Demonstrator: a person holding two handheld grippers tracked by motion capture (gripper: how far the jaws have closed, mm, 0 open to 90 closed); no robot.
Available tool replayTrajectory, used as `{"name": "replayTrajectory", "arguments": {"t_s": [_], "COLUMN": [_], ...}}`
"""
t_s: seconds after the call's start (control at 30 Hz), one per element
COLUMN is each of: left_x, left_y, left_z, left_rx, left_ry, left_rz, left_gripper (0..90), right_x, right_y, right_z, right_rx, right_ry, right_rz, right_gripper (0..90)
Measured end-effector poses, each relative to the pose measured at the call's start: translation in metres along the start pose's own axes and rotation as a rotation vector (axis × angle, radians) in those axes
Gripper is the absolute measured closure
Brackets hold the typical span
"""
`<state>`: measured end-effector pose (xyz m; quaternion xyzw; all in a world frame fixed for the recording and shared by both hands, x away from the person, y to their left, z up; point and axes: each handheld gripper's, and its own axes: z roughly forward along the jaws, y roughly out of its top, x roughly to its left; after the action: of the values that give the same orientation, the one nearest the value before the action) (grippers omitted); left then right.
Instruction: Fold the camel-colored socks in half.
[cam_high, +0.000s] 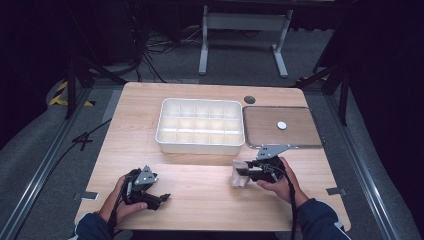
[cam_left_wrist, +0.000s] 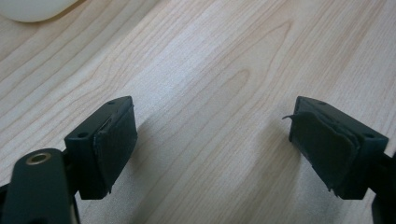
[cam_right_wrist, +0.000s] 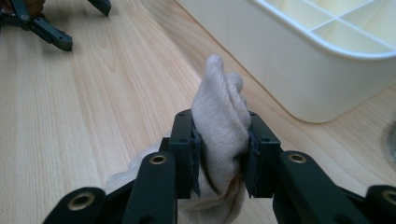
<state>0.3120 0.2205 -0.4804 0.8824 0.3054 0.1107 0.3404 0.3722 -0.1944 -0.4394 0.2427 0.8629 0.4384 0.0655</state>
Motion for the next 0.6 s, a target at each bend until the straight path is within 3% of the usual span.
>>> {"name": "replayTrajectory", "arguments": {"t_s": [0.1, 0.6], "left_x": [0.000, 0.001], "left_y": [-0.002, -0.001], "left_z": [0.001, 0.003], "left_rx": [-0.025, -0.022], "left_ry": [-0.003, -0.005], "left_rz": [0.000, 0.004], "left_gripper": [14.6, 11.7], "right_x": [-0.003, -0.009], "right_y": [0.001, 0.007], "right_z": [-0.006, -0.025], "right_rx": [-0.014, -0.073], "right_ry": [-0.016, -0.081], "right_rz": [0.006, -0.002], "right_gripper": [69.2, 69.1]}}
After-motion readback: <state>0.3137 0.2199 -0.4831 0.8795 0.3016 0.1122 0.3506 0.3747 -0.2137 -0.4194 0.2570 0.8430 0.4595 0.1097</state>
